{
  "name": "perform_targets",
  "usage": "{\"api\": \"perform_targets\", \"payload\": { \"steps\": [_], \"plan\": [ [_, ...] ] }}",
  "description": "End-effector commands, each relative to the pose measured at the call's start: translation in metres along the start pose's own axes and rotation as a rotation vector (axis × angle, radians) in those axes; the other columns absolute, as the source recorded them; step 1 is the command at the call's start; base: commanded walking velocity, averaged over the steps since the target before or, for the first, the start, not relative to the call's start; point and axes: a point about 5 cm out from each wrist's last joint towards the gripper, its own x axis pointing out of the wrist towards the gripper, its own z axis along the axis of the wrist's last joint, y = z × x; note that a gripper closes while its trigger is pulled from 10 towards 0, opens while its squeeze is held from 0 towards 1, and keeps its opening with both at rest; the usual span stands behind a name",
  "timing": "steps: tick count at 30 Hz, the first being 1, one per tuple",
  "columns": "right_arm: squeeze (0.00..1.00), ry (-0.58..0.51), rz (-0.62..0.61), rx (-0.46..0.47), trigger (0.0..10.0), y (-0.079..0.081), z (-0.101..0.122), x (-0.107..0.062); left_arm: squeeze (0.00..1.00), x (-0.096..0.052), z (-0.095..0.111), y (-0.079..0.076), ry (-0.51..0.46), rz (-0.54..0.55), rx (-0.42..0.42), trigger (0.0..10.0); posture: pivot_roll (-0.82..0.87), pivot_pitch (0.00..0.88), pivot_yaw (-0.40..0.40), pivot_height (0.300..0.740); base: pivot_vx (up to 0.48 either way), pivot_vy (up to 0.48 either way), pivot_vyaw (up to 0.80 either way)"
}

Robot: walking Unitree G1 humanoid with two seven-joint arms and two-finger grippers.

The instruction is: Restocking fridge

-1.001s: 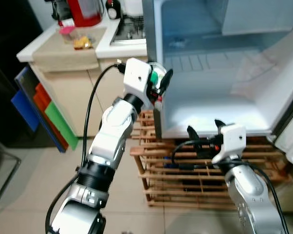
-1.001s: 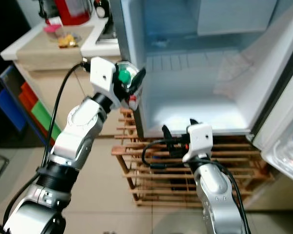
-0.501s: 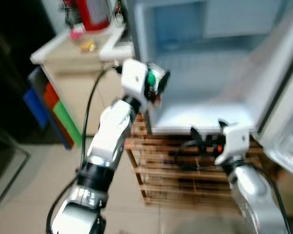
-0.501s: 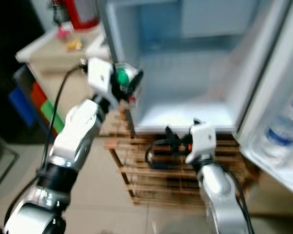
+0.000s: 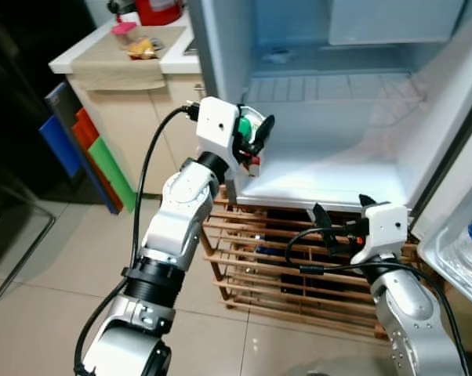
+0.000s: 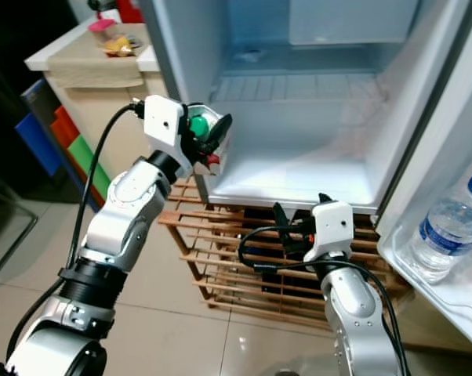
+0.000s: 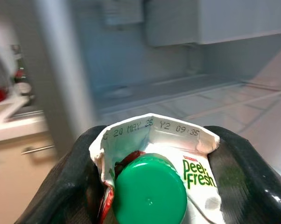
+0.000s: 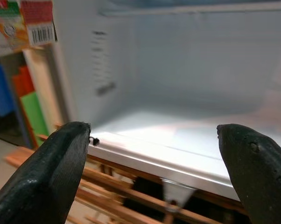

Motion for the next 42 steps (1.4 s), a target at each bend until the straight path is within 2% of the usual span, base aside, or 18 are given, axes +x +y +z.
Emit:
{"api": "perform_targets", "payload": {
  "steps": [1,4,5,10,12,17,22,23,24,25,30,36,42],
  "plan": [
    [0.00,-0.020,0.019,0.002,10.0,0.006,0.005,0.001,0.00,0.005,0.005,0.008,-0.015,0.017,0.008,10.0,-0.17,0.000,0.124,0.740,0.000,0.000,0.00],
    [0.00,-0.024,0.022,0.004,10.0,0.008,0.006,0.001,0.00,0.009,0.001,0.010,-0.009,0.011,-0.001,10.0,-0.17,0.000,0.125,0.740,0.000,0.000,0.00],
    [0.00,-0.031,0.027,0.007,10.0,0.011,0.008,0.002,0.00,0.015,-0.002,0.013,0.010,0.009,-0.013,10.0,-0.18,0.000,0.133,0.740,0.000,0.000,0.00],
    [0.00,-0.059,0.023,0.012,10.0,0.015,0.017,-0.002,0.00,0.020,0.001,0.013,-0.008,-0.024,-0.028,10.0,-0.20,0.004,0.142,0.740,0.000,0.000,0.00],
    [0.00,-0.074,0.002,0.014,10.0,0.014,0.021,-0.002,0.00,0.024,-0.006,0.009,0.014,-0.066,-0.088,10.0,-0.21,0.025,0.147,0.740,0.000,0.000,0.00],
    [0.00,-0.065,-0.033,0.004,10.0,0.014,0.024,-0.013,0.00,0.029,-0.010,-0.006,0.018,-0.147,-0.126,10.0,-0.25,0.077,0.164,0.740,0.000,0.000,-0.16],
    [0.00,-0.037,-0.061,-0.002,10.0,0.016,0.025,-0.028,0.00,0.032,-0.019,0.000,0.052,-0.085,-0.101,10.0,-0.29,0.134,0.171,0.740,0.000,0.000,-0.79],
    [0.00,-0.018,-0.069,-0.006,10.0,0.017,0.024,-0.037,0.00,0.034,-0.022,0.010,0.071,-0.022,-0.074,10.0,-0.31,0.173,0.172,0.740,0.000,0.000,0.00],
    [0.00,-0.018,-0.069,-0.006,10.0,0.017,0.024,-0.037,0.00,0.034,-0.022,0.010,0.071,-0.022,-0.074,10.0,-0.31,0.173,0.172,0.740,0.000,0.000,0.00],
    [0.00,0.001,-0.072,-0.013,10.0,0.018,0.024,-0.046,0.00,0.033,-0.022,0.020,0.078,0.032,-0.058,10.0,-0.32,0.196,0.172,0.740,0.000,0.000,0.00],
    [0.00,0.029,-0.082,-0.013,10.0,0.020,0.026,-0.062,0.00,0.035,-0.015,0.032,0.054,0.079,-0.041,10.0,-0.35,0.241,0.180,0.740,0.000,0.000,0.00],
    [0.00,0.040,-0.100,-0.013,10.0,0.022,0.032,-0.072,0.00,0.038,-0.013,0.034,0.041,0.067,-0.048,10.0,-0.37,0.285,0.186,0.740,0.000,0.000,0.00],
    [0.00,0.047,-0.099,-0.032,10.0,0.029,0.042,-0.083,0.00,0.041,-0.012,0.027,-0.001,0.031,-0.087,10.0,-0.42,0.340,0.187,0.740,0.000,0.000,0.00]
  ]
}}
